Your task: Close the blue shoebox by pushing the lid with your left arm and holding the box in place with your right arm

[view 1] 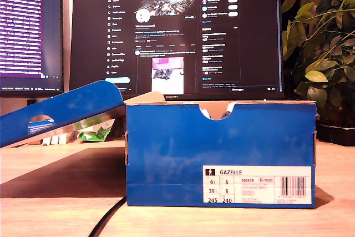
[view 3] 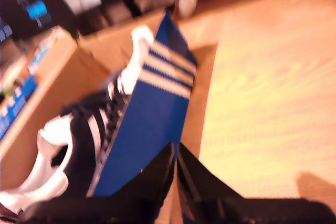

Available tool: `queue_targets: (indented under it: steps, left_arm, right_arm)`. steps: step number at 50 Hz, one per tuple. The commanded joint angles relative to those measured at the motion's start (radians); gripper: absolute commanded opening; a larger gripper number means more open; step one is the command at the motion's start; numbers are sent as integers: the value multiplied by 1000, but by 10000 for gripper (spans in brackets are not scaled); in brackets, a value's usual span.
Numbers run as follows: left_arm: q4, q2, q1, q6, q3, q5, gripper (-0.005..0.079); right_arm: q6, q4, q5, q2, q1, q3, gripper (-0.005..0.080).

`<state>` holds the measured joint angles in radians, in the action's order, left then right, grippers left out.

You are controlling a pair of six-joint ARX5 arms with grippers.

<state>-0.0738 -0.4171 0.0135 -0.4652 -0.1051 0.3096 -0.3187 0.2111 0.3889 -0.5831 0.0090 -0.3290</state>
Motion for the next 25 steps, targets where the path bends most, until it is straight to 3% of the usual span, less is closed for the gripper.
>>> queue_targets:
  steps: [1,13,25]
  left_arm:
    - [37,-49,35,2,-24,18,-19]
    - [113,-314,149,73,-88,112,-19]
    - [131,-609,174,108,-193,262,-19]
  right_arm:
    - [10,-31,27,-55,6,-22,-11]
    - [10,-136,99,-252,11,-33,-11]
    - [9,-241,102,-399,34,-33,-11]
